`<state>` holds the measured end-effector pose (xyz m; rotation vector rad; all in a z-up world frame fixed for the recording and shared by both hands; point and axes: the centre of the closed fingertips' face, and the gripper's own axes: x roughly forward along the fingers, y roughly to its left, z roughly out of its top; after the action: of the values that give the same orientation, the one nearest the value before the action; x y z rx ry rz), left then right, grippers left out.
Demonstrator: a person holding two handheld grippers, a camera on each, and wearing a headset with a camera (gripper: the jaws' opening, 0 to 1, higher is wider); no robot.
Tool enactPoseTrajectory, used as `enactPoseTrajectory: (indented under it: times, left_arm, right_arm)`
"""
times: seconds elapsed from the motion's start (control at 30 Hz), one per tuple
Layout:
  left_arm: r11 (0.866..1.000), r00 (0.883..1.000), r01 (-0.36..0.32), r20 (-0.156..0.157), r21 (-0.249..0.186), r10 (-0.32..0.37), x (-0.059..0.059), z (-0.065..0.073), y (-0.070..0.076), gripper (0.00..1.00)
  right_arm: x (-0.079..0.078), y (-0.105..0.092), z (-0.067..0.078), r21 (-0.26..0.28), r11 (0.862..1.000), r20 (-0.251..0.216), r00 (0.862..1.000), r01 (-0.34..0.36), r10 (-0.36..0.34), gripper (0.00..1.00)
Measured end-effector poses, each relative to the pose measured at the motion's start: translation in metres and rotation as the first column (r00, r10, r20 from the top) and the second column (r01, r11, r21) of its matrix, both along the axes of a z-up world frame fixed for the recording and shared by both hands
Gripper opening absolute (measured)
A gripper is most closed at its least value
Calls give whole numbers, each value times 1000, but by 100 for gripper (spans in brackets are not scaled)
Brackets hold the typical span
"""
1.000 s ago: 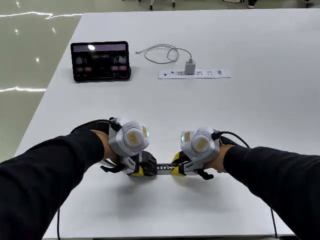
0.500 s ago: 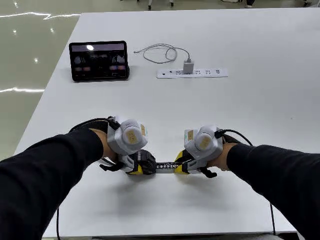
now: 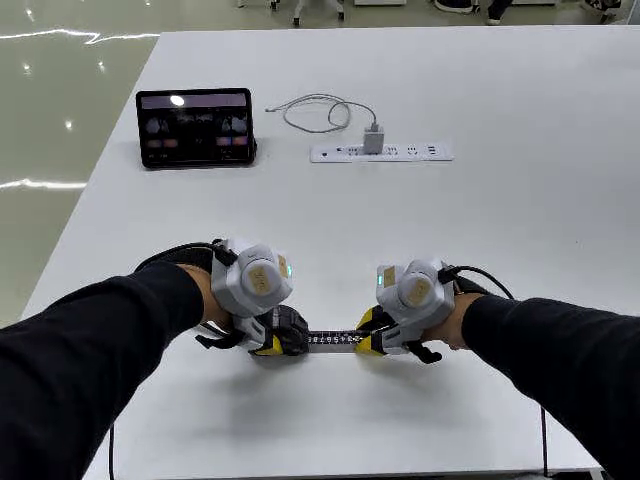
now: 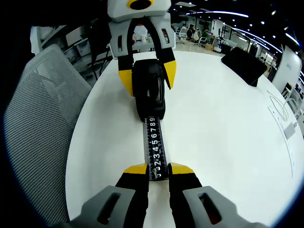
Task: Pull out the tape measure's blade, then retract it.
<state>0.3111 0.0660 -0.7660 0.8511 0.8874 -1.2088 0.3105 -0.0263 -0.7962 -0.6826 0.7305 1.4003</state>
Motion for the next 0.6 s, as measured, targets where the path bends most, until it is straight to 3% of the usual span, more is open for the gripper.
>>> enactPoseTrajectory:
  times: [0.6]
  left_arm:
    - [1000,1000,-3,-2,1,3,0,0,0,32]
  right_arm:
    - [2,-11,1,-12,1000,0,1000,-9,9,11]
